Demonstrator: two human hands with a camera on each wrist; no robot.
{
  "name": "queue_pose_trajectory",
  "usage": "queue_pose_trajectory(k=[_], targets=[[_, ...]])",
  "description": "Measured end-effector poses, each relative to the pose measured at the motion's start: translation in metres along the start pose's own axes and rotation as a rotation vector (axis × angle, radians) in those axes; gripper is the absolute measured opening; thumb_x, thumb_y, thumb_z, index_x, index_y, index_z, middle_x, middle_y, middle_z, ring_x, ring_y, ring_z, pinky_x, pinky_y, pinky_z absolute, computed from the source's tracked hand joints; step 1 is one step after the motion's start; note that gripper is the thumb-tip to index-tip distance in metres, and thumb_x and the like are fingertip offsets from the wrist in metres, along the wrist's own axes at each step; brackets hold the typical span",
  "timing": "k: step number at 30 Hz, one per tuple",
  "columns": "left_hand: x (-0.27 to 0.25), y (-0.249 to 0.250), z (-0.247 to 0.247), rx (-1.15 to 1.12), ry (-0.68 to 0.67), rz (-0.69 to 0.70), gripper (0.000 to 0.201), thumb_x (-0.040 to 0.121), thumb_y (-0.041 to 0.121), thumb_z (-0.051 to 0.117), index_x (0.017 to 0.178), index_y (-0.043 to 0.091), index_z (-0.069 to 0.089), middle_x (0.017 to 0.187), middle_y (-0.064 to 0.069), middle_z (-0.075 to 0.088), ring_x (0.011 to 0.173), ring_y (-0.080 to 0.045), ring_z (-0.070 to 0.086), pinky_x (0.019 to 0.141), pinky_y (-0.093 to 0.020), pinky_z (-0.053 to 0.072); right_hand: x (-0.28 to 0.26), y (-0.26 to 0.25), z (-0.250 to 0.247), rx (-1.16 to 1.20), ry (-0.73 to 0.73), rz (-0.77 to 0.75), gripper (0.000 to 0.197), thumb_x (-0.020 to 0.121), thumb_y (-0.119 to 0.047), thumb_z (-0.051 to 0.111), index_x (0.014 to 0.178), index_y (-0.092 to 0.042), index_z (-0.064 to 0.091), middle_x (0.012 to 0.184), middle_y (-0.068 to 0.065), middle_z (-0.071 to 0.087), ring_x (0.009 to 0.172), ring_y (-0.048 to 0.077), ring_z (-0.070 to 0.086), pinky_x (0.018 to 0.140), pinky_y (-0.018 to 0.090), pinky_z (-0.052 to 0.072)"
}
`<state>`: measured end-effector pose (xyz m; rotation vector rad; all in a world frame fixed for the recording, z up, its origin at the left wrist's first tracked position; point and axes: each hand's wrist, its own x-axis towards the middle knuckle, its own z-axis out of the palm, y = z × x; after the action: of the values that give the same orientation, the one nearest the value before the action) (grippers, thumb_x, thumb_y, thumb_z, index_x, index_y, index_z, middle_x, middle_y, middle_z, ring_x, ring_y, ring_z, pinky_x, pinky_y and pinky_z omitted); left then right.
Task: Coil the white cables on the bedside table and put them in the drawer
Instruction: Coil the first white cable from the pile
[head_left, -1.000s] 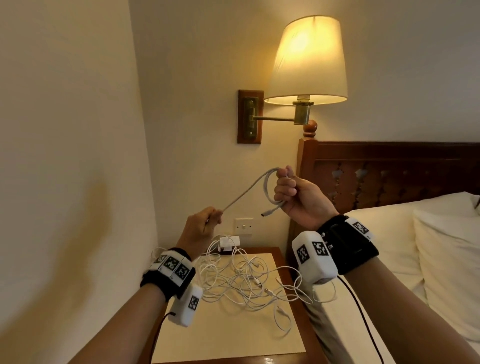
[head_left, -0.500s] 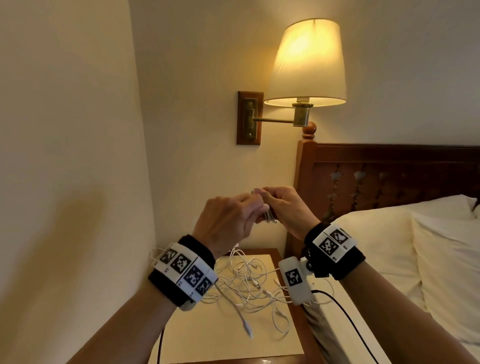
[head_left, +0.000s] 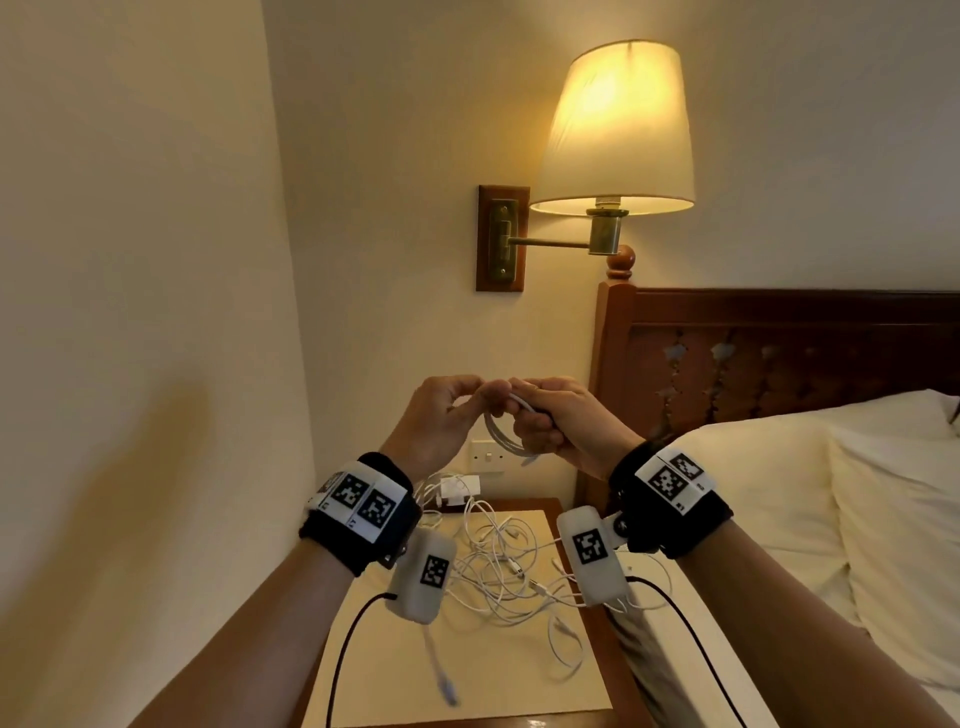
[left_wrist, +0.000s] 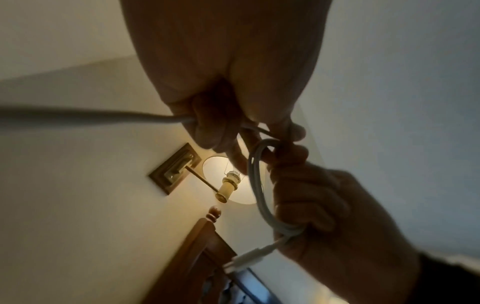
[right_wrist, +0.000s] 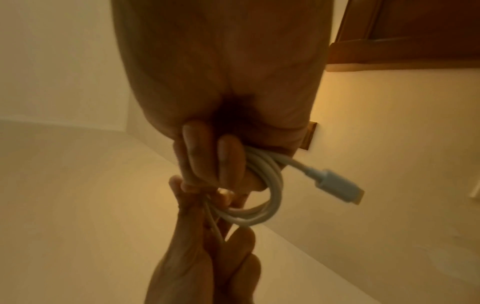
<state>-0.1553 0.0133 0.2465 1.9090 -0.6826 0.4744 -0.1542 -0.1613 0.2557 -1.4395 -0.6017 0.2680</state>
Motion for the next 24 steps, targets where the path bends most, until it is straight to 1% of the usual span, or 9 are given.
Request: queue_pose_trajectory(k=[1, 2, 6, 10, 13, 16, 20, 22, 24], targets=[[-0.001, 0.002, 0.000, -0.094, -0.046, -0.079, 0.038, 0.090, 0.048, 0.047, 0.079, 0.017, 0.066, 0.055, 0.015, 0.059, 0.047, -0.001, 0.043, 0.051, -0.016, 0.035, 0.001, 0.000, 0.001, 0.034, 0.003, 0.004, 0.035, 0.105, -0.024, 0.037, 0.078, -0.010, 0.055, 0.050, -0.006, 0.040, 0.038, 0.005, 0.032, 0.043, 0.018, 0.024], [-0.002, 0.003, -0.001, -0.188, -0.096, -0.148, 0.039, 0.091, 0.047, 0.045, 0.079, 0.014, 0.062, 0.052, 0.011, 0.056, 0.043, -0.003, 0.035, 0.046, -0.017, 0.029, 0.003, 0.000, 0.001, 0.066, 0.010, 0.005, 0.035, 0.105, -0.024, 0.037, 0.078, -0.010, 0.055, 0.050, -0.006, 0.039, 0.038, 0.005, 0.031, 0.043, 0.017, 0.024], [-0.001, 0.007, -0.007, -0.439, -0.231, -0.304, 0.039, 0.096, 0.049, 0.039, 0.079, 0.016, 0.052, 0.061, 0.005, 0.038, 0.053, -0.009, 0.027, 0.051, -0.023, 0.024, 0.008, 0.000, 0.004, 0.176, 0.066, -0.014, 0.034, 0.105, -0.024, 0.039, 0.079, -0.010, 0.055, 0.051, -0.006, 0.038, 0.040, 0.005, 0.032, 0.043, 0.017, 0.028], [0.001, 0.010, -0.004, -0.326, -0.143, -0.282, 0.037, 0.103, 0.038, 0.036, 0.073, 0.017, 0.047, 0.058, 0.007, 0.036, 0.052, -0.009, 0.027, 0.050, -0.023, 0.026, 0.009, 0.001, 0.009, 0.076, 0.135, -0.047, 0.033, 0.105, -0.025, 0.039, 0.082, -0.010, 0.058, 0.055, -0.003, 0.043, 0.046, 0.009, 0.038, 0.050, 0.022, 0.037], [0.001, 0.009, 0.001, -0.199, -0.030, -0.236, 0.040, 0.104, 0.034, 0.036, 0.068, 0.020, 0.046, 0.059, 0.006, 0.036, 0.051, -0.008, 0.031, 0.049, -0.021, 0.029, 0.010, 0.005, 0.016, -0.214, 0.294, -0.146, 0.031, 0.103, -0.024, 0.042, 0.087, -0.010, 0.065, 0.066, 0.003, 0.057, 0.059, 0.016, 0.055, 0.065, 0.031, 0.051], [0.001, 0.007, 0.004, -0.122, 0.046, -0.199, 0.040, 0.104, 0.033, 0.036, 0.068, 0.017, 0.047, 0.061, 0.004, 0.038, 0.052, -0.008, 0.033, 0.052, -0.020, 0.032, 0.009, 0.011, 0.013, -0.495, 0.415, -0.250, 0.028, 0.102, -0.019, 0.046, 0.090, -0.012, 0.069, 0.078, 0.005, 0.068, 0.073, 0.018, 0.065, 0.076, 0.036, 0.057], [0.002, -0.003, 0.002, -0.124, 0.118, -0.244, 0.037, 0.103, 0.035, 0.038, 0.073, 0.014, 0.046, 0.065, 0.000, 0.037, 0.057, -0.011, 0.032, 0.056, -0.026, 0.030, 0.000, 0.014, 0.005, -0.697, 0.458, -0.225, 0.013, 0.096, -0.013, 0.059, 0.097, -0.013, 0.071, 0.084, 0.004, 0.071, 0.081, 0.022, 0.068, 0.073, 0.036, 0.060], [0.001, -0.005, 0.004, -0.115, 0.131, -0.239, 0.036, 0.103, 0.034, 0.038, 0.075, 0.013, 0.047, 0.065, -0.001, 0.037, 0.058, -0.012, 0.031, 0.058, -0.028, 0.030, -0.004, 0.014, 0.003, -0.820, 0.498, -0.220, 0.010, 0.092, -0.018, 0.065, 0.094, -0.013, 0.074, 0.080, -0.001, 0.070, 0.075, 0.016, 0.066, 0.069, 0.032, 0.059], [0.001, -0.006, 0.006, -0.103, 0.149, -0.227, 0.036, 0.103, 0.034, 0.039, 0.074, 0.013, 0.046, 0.065, -0.001, 0.037, 0.058, -0.013, 0.031, 0.058, -0.030, 0.030, -0.006, 0.009, 0.004, -0.839, 0.524, -0.187, 0.011, 0.090, -0.021, 0.068, 0.089, -0.012, 0.074, 0.073, -0.002, 0.069, 0.064, 0.012, 0.063, 0.065, 0.029, 0.058]])
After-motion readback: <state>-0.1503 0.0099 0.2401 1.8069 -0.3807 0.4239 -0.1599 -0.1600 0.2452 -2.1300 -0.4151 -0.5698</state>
